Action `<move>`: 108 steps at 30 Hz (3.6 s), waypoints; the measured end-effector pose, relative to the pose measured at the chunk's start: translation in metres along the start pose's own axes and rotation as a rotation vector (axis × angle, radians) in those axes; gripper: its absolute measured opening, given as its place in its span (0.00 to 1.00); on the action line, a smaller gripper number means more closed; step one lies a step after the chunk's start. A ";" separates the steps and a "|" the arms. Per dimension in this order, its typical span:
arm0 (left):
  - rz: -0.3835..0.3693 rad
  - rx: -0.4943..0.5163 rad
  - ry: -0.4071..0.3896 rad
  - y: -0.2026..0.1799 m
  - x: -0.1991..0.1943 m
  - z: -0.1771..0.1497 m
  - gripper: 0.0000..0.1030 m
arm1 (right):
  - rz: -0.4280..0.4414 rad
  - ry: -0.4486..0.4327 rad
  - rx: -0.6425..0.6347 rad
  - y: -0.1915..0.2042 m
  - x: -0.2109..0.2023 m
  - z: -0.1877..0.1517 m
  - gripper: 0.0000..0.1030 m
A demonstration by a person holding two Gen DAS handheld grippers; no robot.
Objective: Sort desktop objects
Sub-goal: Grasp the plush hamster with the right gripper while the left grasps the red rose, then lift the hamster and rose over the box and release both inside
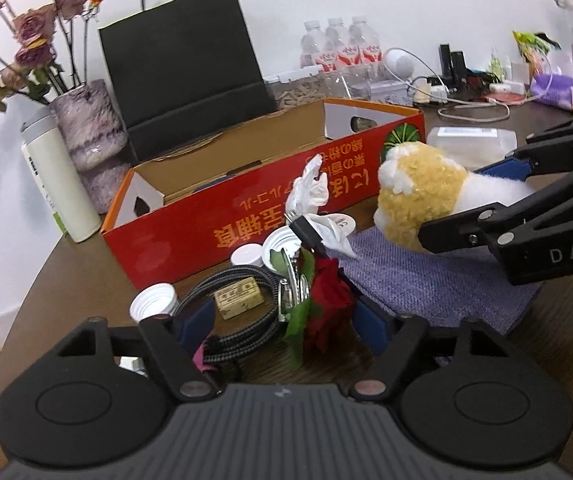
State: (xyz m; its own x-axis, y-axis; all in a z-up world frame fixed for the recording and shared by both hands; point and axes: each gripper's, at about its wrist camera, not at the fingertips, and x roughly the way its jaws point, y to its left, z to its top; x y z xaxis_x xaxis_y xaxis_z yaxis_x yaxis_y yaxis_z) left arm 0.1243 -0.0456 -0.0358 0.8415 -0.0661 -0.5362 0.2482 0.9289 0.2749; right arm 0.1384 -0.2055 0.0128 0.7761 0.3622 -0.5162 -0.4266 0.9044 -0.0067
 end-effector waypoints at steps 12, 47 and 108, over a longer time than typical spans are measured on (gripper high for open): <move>-0.011 0.056 -0.002 -0.013 0.010 0.002 0.38 | 0.019 -0.004 0.003 0.001 -0.003 -0.002 0.52; 0.034 -0.215 -0.362 0.062 -0.046 0.088 0.33 | -0.023 -0.295 -0.038 0.004 -0.024 0.084 0.52; 0.071 -0.402 -0.065 0.106 0.133 0.117 0.93 | -0.145 0.104 0.097 -0.043 0.176 0.125 0.88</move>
State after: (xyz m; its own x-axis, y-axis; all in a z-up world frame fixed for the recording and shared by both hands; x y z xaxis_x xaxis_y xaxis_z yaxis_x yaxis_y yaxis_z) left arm 0.3185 0.0013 0.0159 0.8815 -0.0072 -0.4721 -0.0083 0.9995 -0.0307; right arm 0.3512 -0.1521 0.0295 0.7717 0.2060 -0.6016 -0.2630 0.9648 -0.0070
